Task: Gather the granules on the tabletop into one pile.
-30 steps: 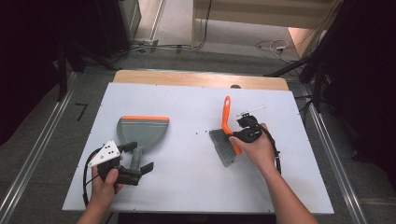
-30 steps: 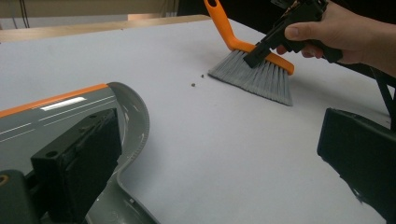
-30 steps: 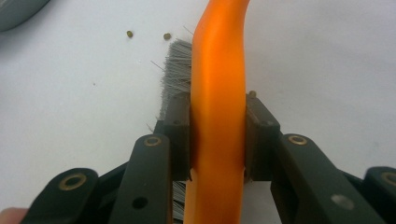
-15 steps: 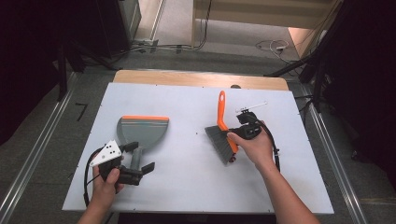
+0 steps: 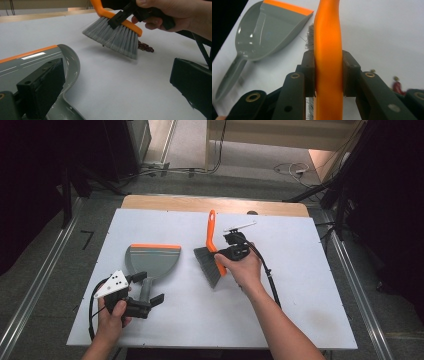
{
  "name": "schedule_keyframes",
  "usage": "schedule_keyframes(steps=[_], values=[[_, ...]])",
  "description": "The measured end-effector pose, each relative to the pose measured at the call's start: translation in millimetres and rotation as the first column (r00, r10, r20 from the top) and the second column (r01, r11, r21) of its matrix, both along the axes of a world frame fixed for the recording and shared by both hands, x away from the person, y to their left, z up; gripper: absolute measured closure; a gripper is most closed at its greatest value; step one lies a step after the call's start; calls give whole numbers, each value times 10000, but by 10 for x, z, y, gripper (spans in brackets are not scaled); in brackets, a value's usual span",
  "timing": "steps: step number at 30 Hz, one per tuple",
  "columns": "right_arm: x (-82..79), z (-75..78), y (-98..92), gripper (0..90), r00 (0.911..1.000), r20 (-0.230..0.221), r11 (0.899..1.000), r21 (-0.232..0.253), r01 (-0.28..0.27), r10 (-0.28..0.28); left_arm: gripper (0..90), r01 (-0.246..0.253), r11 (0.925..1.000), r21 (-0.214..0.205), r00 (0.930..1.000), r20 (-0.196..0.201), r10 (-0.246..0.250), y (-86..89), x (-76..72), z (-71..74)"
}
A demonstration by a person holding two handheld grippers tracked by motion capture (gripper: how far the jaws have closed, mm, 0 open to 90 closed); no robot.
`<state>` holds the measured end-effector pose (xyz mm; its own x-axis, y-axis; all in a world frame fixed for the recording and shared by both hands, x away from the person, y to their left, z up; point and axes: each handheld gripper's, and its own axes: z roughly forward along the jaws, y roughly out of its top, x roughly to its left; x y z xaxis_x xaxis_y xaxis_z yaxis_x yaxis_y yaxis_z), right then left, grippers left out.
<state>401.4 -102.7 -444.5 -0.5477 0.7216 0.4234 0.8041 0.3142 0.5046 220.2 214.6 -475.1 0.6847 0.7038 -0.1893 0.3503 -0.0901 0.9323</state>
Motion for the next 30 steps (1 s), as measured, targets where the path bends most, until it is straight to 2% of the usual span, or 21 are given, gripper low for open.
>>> schedule_keyframes(steps=[2, 4, 8, 10, 17, 30], values=[[37, -64, 39, 678, 9999, -21, 9999, -43, 148, -148, 5, 8, 10000, 10, 10000, -6, -8, 4, 1, -2], [63, -116, 50, 676, 9986, 199, 9973, -541, 499, -489, 5, 5, 10000, 4, 10000, -16, -5, 8, 1, -2], [125, -209, -64, 668, 9942, 20, 9917, -717, 1071, -1073, 5, 11, 10000, 6, 10000, -15, -11, 6, -1, 0], [138, -242, -145, 667, 9912, -219, 9898, -605, 1290, -1306, 5, 6, 10000, -4, 10000, -9, -6, 1, -3, -2], [94, -264, -436, 664, 9798, -244, 9784, -637, 1965, -1984, 5, 5, 10000, -3, 10000, -12, -5, -12, -8, -2], [38, -240, -787, 664, 9700, -22, 9662, -891, 2418, -2430, 5, 31, 10000, 62, 10000, -27, -30, -29, -8, -5]])
